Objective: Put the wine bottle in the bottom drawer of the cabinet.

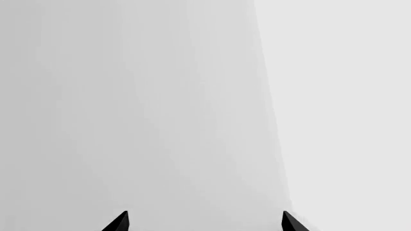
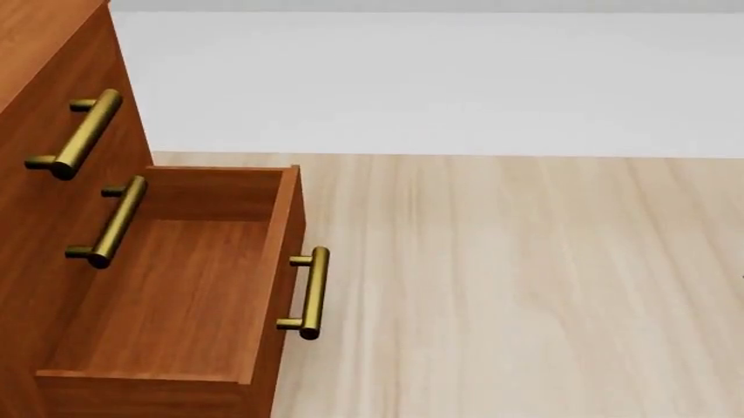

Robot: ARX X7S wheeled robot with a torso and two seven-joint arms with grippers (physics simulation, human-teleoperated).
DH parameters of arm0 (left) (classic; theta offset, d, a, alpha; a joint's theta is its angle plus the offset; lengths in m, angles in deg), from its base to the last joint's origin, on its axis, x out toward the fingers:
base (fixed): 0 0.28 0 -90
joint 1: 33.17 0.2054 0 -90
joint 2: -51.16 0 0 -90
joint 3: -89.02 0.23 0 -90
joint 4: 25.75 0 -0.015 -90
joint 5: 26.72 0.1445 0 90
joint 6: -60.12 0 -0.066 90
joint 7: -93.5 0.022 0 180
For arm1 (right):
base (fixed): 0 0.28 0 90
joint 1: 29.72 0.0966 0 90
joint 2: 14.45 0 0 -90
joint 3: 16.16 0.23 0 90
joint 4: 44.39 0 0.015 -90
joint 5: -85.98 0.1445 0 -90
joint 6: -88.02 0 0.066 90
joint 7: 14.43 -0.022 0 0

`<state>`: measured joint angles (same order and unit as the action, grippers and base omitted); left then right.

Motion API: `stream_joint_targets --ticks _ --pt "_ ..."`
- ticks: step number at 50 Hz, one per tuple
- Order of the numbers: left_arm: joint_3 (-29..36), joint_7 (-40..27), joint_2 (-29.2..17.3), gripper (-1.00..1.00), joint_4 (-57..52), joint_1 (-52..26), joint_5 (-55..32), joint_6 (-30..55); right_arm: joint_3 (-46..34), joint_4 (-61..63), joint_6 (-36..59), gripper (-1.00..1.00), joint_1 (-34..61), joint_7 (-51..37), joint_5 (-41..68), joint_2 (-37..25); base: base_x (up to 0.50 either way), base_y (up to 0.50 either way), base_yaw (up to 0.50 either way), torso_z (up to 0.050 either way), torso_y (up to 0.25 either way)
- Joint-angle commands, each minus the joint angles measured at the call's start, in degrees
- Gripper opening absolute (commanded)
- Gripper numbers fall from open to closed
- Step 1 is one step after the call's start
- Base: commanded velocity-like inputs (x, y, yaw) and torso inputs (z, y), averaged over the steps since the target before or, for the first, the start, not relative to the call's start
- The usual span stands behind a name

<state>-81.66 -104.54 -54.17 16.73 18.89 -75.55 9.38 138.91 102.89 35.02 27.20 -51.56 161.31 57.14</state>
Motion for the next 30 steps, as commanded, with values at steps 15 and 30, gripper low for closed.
stream_joint_targets --ticks 15,30 --pt "1.4 5.2 2.5 1.0 4.0 0.7 3.8 -5.3 -4.0 0.0 6.0 1.0 0.7 -5.5 -10.0 -7.7 0.0 0.0 0.0 0.0 0.0" --pt "1.7 5.9 3.0 1.0 4.3 1.2 3.9 -6.0 -11.1 -4.7 7.9 1.0 3.8 -5.4 -13.9 -10.0 0.0 0.0 0.0 0.0 0.0"
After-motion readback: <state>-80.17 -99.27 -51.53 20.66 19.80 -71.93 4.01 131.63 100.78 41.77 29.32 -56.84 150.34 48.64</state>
